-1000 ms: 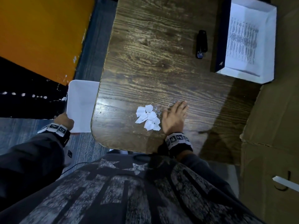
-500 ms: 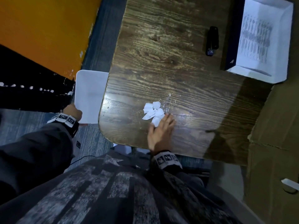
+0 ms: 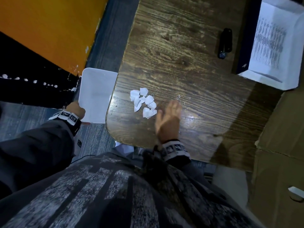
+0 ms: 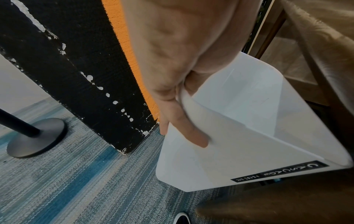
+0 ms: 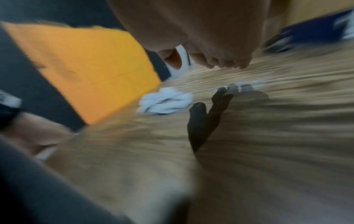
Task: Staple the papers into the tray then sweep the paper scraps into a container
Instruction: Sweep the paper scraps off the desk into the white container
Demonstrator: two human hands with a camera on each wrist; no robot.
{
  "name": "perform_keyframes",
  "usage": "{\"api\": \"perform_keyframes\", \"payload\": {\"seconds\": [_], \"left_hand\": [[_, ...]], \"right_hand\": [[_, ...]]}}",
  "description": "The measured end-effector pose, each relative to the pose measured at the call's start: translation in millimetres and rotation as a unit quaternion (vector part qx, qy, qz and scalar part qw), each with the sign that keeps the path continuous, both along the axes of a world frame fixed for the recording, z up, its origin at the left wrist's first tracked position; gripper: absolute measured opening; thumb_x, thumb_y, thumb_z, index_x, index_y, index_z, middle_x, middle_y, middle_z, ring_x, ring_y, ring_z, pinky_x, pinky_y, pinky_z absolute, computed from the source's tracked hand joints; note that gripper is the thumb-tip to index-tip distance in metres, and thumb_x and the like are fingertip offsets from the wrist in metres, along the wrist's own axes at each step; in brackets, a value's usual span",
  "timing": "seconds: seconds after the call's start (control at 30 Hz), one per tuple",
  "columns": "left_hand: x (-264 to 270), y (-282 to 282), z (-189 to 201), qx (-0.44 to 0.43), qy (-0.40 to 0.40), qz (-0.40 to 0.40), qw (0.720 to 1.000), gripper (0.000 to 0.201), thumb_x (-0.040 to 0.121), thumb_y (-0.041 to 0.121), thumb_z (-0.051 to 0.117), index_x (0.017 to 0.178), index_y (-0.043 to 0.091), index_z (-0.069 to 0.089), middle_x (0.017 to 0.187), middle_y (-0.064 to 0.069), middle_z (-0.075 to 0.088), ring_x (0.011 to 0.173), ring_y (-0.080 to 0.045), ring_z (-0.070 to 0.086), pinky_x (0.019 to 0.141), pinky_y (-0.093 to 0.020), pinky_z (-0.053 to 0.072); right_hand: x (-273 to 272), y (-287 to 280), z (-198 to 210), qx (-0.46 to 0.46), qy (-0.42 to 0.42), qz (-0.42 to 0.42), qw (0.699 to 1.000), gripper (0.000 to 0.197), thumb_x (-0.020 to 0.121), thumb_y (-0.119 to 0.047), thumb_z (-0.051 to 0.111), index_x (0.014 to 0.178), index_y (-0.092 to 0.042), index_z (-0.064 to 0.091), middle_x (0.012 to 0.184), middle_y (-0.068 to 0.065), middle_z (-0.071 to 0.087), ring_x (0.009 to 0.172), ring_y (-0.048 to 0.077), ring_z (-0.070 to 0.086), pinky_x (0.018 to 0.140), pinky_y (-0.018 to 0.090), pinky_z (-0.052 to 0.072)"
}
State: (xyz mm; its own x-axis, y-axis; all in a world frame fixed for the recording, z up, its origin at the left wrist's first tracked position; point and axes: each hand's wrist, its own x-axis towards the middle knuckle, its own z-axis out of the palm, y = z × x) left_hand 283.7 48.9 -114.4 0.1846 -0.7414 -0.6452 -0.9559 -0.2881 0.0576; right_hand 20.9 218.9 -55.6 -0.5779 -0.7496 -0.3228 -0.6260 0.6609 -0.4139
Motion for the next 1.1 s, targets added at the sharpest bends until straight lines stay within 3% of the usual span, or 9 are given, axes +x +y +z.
{"api": "perform_keyframes", "payload": {"seconds": [0.07, 0.2, 0.33, 0.37, 0.5, 0.67, 0.8, 0.93, 1.1], "left_hand": [[0, -2, 1, 0.001, 0.004, 0.001, 1.000, 0.034, 0.090, -0.004, 0.042, 0.121, -0.014, 0.053, 0.125, -0.034, 0.056, 0.115, -0.047, 0.054, 0.096, -0.049, 0.043], [-2, -6, 3, 0.001, -0.005, 0.002, 1.000, 0.035, 0.092, -0.003, 0.040, 0.124, -0.012, 0.051, 0.127, -0.034, 0.054, 0.116, -0.047, 0.054, 0.096, -0.049, 0.043], [-5, -6, 4, 0.005, -0.005, 0.002, 1.000, 0.037, 0.093, -0.001, 0.039, 0.128, -0.009, 0.049, 0.130, -0.032, 0.053, 0.117, -0.046, 0.053, 0.097, -0.048, 0.043], [-7, -6, 4, 0.002, -0.006, 0.005, 1.000, 0.037, 0.093, -0.001, 0.039, 0.127, -0.009, 0.050, 0.130, -0.032, 0.053, 0.117, -0.046, 0.052, 0.097, -0.048, 0.043], [-13, -8, 3, -0.001, 0.001, 0.033, 0.999, 0.034, 0.094, -0.002, 0.037, 0.123, -0.012, 0.053, 0.130, -0.031, 0.054, 0.119, -0.044, 0.052, 0.099, -0.047, 0.042], [-18, -6, 3, -0.001, 0.020, 0.033, 0.999, 0.033, 0.093, -0.002, 0.038, 0.121, -0.015, 0.051, 0.126, -0.034, 0.053, 0.117, -0.046, 0.052, 0.100, -0.048, 0.041], [-23, -8, 2, -0.015, 0.016, 0.064, 0.998, 0.033, 0.096, -0.001, 0.035, 0.120, -0.019, 0.050, 0.126, -0.037, 0.053, 0.118, -0.047, 0.052, 0.101, -0.049, 0.040], [-25, -9, 3, -0.022, 0.019, 0.106, 0.994, 0.038, 0.099, 0.004, 0.031, 0.118, -0.020, 0.052, 0.127, -0.035, 0.053, 0.119, -0.045, 0.052, 0.095, -0.045, 0.041], [-17, -8, 3, -0.012, 0.036, 0.081, 0.996, 0.034, 0.095, 0.001, 0.037, 0.121, -0.015, 0.052, 0.126, -0.035, 0.054, 0.118, -0.046, 0.052, 0.101, -0.049, 0.040]], "right_hand": [[-30, 32, -2, 0.040, 0.029, -0.048, 0.998, 0.066, 0.090, -0.033, 0.028, 0.142, 0.008, 0.029, 0.152, 0.028, 0.026, 0.142, 0.043, 0.019, 0.119, 0.049, 0.014], [-39, 76, -7, 0.181, -0.022, -0.171, 0.968, 0.067, 0.098, -0.032, 0.034, 0.148, 0.004, 0.009, 0.157, 0.027, 0.001, 0.145, 0.043, 0.001, 0.116, 0.051, 0.010], [8, 42, -21, 0.159, -0.002, -0.110, 0.981, 0.068, 0.090, -0.037, 0.028, 0.138, 0.010, 0.037, 0.142, 0.046, 0.024, 0.131, 0.063, 0.023, 0.107, 0.066, 0.023], [22, 30, -17, 0.138, -0.011, -0.109, 0.984, 0.069, 0.088, -0.035, 0.032, 0.140, 0.010, 0.034, 0.144, 0.045, 0.022, 0.133, 0.062, 0.021, 0.108, 0.066, 0.024], [65, 5, -2, 0.098, -0.104, -0.039, 0.989, 0.070, 0.091, -0.025, 0.034, 0.149, 0.002, 0.006, 0.156, 0.026, -0.011, 0.144, 0.044, -0.014, 0.117, 0.047, -0.009], [39, 14, 5, 0.040, -0.116, -0.017, 0.992, 0.070, 0.092, -0.018, 0.040, 0.149, 0.003, 0.005, 0.159, 0.020, -0.004, 0.147, 0.036, -0.008, 0.119, 0.037, -0.010], [-33, 24, -1, -0.009, -0.043, -0.060, 0.997, 0.069, 0.084, -0.016, 0.040, 0.144, 0.010, 0.020, 0.154, 0.032, 0.014, 0.144, 0.046, 0.008, 0.120, 0.051, 0.011], [-70, 17, -21, 0.050, 0.036, -0.081, 0.995, 0.066, 0.095, -0.028, 0.039, 0.149, 0.001, 0.015, 0.157, 0.025, 0.010, 0.146, 0.042, 0.005, 0.119, 0.049, 0.007], [-27, -8, -28, 0.092, 0.026, -0.041, 0.995, 0.070, 0.098, -0.037, 0.031, 0.150, 0.001, 0.002, 0.157, 0.025, -0.006, 0.146, 0.041, -0.007, 0.119, 0.048, 0.000]]}}
